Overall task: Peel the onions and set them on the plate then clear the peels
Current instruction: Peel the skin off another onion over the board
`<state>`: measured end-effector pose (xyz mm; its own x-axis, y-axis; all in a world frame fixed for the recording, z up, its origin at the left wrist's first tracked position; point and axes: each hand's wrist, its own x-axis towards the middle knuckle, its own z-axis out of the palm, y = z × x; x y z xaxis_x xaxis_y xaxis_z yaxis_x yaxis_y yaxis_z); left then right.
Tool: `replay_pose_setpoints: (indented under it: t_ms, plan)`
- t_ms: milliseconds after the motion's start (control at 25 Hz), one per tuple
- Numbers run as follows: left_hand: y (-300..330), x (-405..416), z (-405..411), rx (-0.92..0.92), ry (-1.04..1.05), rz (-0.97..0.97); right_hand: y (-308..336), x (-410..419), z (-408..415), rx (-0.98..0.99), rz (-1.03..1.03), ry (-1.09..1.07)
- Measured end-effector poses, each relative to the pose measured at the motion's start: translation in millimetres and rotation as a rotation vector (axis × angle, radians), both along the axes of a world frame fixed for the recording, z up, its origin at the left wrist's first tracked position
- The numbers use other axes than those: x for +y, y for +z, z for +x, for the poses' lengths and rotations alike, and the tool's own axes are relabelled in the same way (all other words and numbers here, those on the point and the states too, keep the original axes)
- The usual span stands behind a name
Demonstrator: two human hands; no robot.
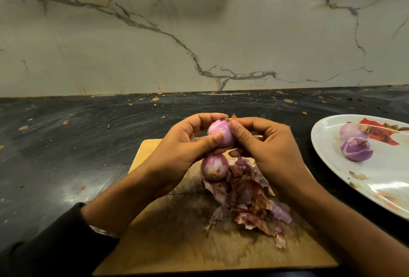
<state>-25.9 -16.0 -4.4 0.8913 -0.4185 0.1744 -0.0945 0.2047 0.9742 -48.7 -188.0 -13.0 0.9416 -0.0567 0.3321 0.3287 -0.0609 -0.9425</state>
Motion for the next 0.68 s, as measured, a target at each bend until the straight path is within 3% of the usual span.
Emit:
replay_pose_setpoints:
  t_ms: [400,680]
  plan:
    - [0.8,-0.9,-1.0,0.018,-0.008,0.007,-2.6,-4.7,2.5,0.008,-0.021,-0.07]
    - [0.2,-1.5,-0.4,0.057,0.007,-0.062,-1.9,-3.8,0.8,0.074,0.032,0.034]
